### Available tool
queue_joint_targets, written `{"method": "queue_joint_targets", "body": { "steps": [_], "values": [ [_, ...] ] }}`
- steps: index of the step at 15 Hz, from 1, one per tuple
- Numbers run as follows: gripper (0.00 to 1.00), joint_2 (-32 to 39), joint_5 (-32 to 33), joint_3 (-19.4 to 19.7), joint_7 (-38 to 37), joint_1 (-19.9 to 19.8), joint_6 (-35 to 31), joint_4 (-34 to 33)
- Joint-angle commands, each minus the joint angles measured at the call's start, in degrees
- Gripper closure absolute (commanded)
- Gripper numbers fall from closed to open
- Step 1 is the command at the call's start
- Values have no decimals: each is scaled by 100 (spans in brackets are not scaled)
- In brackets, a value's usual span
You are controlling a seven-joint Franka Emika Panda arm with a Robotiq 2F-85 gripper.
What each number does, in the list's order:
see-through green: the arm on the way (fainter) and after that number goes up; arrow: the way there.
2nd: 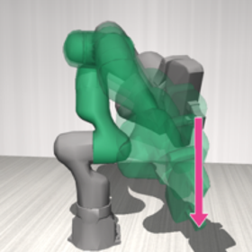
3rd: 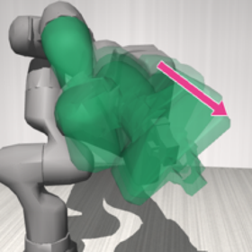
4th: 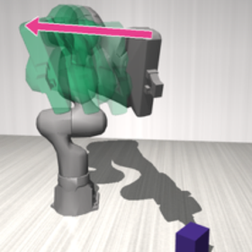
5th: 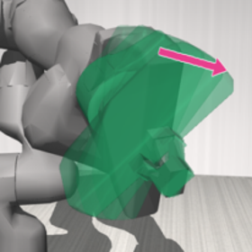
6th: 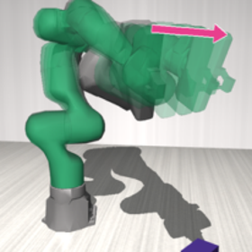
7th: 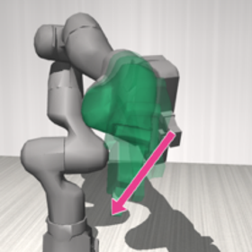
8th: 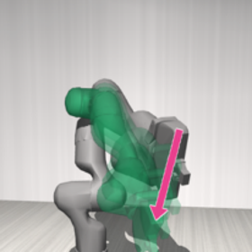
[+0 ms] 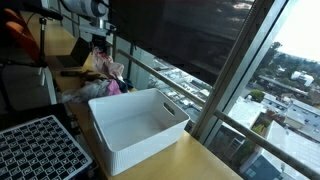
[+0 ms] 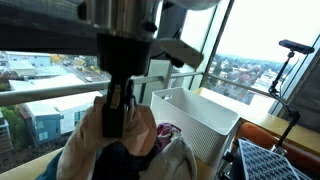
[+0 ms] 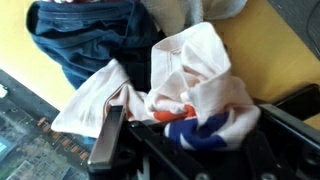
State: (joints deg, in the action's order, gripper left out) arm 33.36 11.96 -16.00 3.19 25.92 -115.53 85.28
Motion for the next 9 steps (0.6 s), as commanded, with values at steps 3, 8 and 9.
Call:
{"method": "queue_joint_targets", "body": {
  "steps": [3,8,9],
  "values": [
    [100,-1567,-57,182,-478,-208,354,601],
    [100,-3063,-314,262,-797,-812,132,1899],
    [100,-3320,-383,287,-853,-924,84,2189]
  ]
}}
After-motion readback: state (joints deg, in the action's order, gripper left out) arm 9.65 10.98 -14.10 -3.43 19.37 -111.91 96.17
